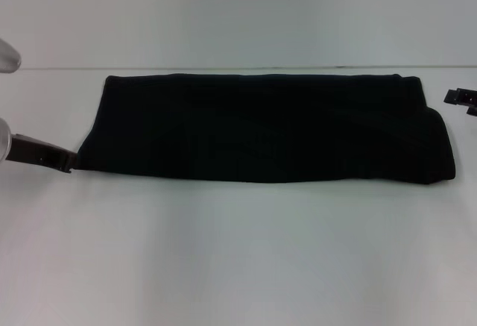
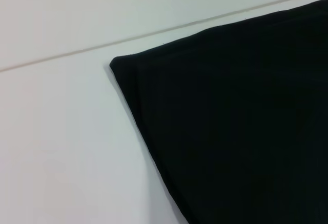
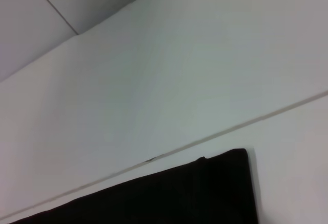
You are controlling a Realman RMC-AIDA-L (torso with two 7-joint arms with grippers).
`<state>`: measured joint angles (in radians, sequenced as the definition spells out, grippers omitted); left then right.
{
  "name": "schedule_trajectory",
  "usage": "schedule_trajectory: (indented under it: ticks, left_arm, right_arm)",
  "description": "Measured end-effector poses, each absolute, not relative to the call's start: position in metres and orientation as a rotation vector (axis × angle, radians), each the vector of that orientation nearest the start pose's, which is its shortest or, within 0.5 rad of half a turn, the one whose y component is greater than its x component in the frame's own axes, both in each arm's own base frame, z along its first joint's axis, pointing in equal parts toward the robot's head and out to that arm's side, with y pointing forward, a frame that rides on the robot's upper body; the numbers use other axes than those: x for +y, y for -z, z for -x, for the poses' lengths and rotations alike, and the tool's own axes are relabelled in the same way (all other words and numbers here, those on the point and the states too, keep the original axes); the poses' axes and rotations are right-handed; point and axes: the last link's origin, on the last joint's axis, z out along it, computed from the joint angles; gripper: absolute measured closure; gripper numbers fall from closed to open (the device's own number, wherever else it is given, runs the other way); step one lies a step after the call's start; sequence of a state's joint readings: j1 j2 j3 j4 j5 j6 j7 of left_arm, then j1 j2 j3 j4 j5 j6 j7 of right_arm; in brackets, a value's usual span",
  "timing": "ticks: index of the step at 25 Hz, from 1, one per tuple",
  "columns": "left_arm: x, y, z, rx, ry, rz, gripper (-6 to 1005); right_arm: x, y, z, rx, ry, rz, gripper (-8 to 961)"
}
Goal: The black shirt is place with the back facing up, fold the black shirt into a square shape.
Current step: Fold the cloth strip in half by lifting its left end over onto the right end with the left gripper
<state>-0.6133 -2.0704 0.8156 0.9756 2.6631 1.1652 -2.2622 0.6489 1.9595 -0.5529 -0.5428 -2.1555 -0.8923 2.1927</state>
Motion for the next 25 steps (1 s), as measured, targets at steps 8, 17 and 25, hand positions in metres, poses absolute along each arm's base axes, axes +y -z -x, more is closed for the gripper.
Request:
schedule_trajectory:
  ticks: [8, 17, 25]
  left_arm:
    - [0.392, -0.056, 0.303, -1.155, -0.143, 2.174, 997]
    - [0.391, -0.056, 0.304, -1.158, -0.152, 2.175, 997]
    - [0.391, -0.057, 0.303, -1.155, -0.149, 2.176, 997]
  right_arm:
    - [0.420, -0.068, -0.329, 1.520, -0.576, 1.782, 331]
    - [0.419, -0.066, -0.330, 1.525, -0.572, 1.791, 332]
    - [0.410, -0.062, -0.328, 1.556, -0.550, 1.882, 333]
